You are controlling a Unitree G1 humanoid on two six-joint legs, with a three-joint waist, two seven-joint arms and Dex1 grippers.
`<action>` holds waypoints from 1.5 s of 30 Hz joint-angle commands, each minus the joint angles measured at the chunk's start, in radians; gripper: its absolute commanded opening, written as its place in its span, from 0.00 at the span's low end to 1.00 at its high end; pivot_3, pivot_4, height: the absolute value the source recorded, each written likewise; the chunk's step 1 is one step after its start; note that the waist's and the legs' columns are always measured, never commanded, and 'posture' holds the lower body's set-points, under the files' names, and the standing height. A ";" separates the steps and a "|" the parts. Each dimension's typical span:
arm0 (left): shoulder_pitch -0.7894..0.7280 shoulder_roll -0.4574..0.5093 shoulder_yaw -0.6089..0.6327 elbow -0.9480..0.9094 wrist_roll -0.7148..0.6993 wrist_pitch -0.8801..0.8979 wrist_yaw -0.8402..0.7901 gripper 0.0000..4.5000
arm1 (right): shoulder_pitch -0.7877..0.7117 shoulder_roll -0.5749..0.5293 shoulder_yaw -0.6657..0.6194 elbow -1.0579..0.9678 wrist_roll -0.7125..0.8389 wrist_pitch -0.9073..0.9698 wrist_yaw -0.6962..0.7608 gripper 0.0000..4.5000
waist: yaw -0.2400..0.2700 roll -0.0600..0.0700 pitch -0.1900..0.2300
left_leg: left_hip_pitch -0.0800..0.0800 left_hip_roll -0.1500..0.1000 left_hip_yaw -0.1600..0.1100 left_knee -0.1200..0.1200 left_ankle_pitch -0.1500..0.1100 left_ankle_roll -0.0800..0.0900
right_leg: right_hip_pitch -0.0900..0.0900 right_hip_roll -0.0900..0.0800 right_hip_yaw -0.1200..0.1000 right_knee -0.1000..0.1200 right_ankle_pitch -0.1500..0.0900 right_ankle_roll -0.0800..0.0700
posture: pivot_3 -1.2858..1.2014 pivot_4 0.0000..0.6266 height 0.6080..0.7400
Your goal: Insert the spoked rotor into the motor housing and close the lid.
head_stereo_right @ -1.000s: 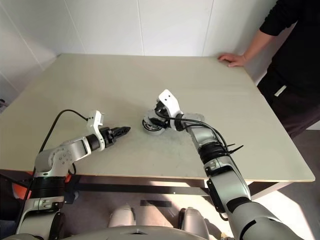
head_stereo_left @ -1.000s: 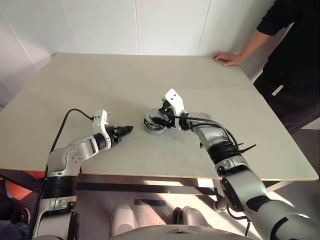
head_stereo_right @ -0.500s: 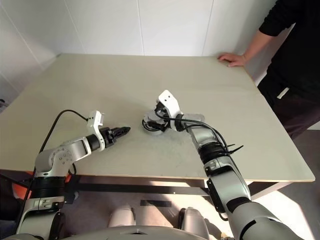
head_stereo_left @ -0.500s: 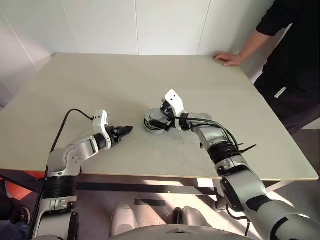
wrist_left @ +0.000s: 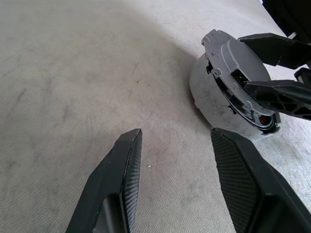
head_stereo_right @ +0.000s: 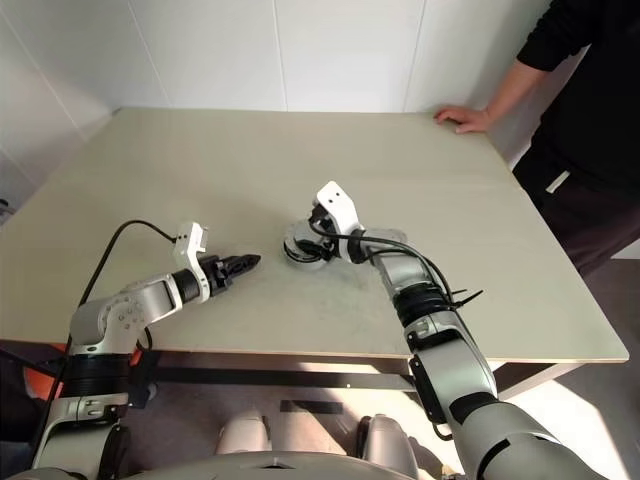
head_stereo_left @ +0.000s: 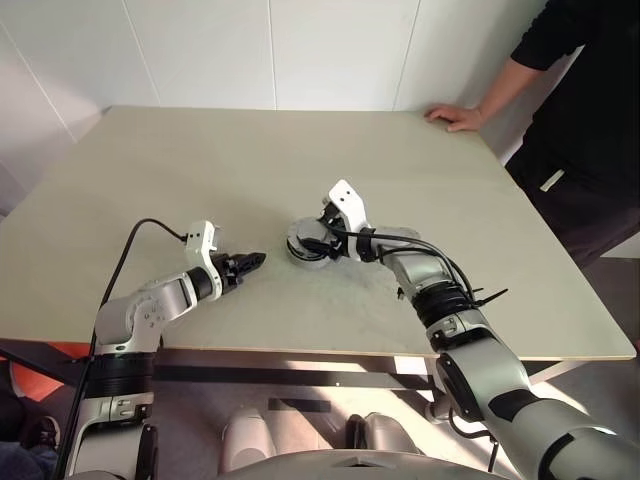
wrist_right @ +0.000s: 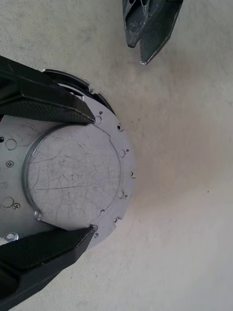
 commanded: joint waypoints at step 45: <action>0.013 -0.006 -0.013 -0.041 0.008 -0.005 0.001 0.53 | 0.029 -0.084 -0.001 -0.134 0.075 0.006 0.173 0.70 | 0.006 0.000 0.000 | -0.004 0.000 0.000 -0.001 0.000 0.000 | -0.002 0.000 -0.001 -0.002 0.000 0.000 | 0.52 0.00 1.00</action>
